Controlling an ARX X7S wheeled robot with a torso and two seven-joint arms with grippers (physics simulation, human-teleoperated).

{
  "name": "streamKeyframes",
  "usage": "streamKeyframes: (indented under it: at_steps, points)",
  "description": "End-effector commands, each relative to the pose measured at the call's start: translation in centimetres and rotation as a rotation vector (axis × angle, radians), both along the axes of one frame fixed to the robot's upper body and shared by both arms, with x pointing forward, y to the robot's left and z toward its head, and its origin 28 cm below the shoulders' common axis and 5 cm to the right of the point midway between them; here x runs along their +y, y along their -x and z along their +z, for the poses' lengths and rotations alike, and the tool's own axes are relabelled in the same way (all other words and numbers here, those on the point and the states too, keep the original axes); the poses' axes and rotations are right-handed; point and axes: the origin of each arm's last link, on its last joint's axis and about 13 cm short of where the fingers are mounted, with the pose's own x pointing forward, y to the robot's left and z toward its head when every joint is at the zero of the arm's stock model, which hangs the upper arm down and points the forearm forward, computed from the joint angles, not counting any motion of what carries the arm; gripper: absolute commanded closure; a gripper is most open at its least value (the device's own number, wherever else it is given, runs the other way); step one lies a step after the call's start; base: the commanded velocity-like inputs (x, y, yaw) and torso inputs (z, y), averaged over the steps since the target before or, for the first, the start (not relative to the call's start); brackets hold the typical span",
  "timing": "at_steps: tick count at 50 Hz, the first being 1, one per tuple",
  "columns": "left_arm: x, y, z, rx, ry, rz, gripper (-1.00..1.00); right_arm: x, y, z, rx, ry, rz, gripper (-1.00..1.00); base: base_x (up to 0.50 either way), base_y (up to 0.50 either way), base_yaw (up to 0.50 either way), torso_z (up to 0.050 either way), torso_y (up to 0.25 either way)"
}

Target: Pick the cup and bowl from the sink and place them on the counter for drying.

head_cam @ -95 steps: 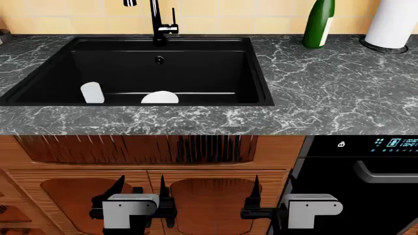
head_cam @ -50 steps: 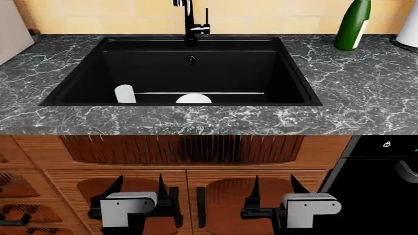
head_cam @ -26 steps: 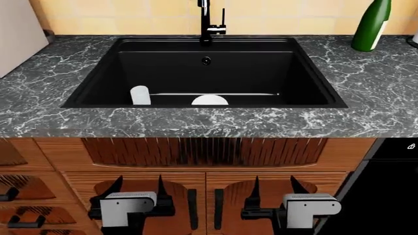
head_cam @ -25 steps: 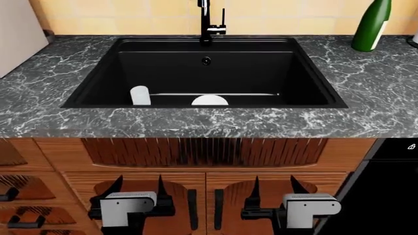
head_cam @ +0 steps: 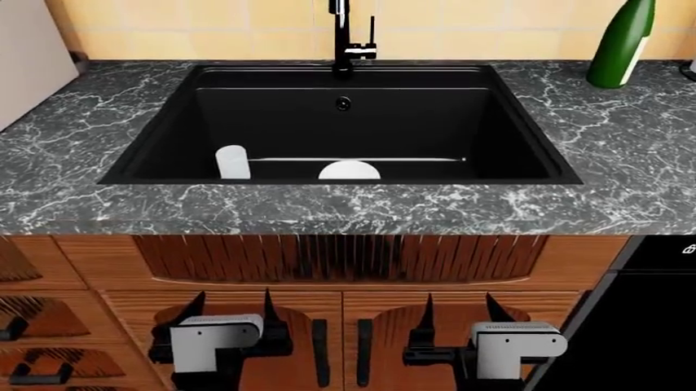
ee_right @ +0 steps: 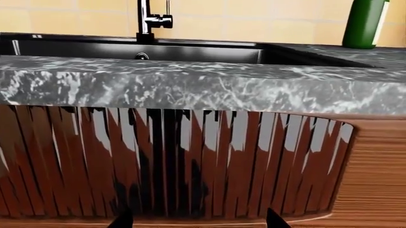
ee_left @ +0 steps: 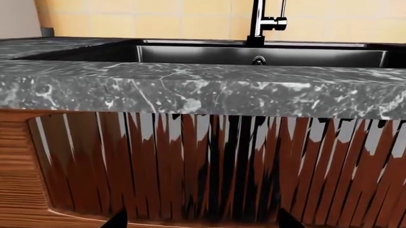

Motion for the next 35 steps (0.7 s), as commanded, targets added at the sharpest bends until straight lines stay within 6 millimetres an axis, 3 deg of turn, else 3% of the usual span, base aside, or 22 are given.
streamKeyframes:
  at_steps: [1, 35]
  points:
    - [0.28, 0.36, 0.06, -0.033, -0.015, -0.004, -1.0, -0.01, -0.03, -0.01, 0.005, 0.004, -0.004, -1.0, 0.0, 0.0, 0.0, 0.044, 0.0]
    - [-0.17, 0.02, 0.26, -0.047, -0.01, -0.01, -1.0, 0.09, -0.04, -0.1, 0.013, 0.016, 0.005, -1.0, 0.0, 0.0, 0.0, 0.05, 0.0]
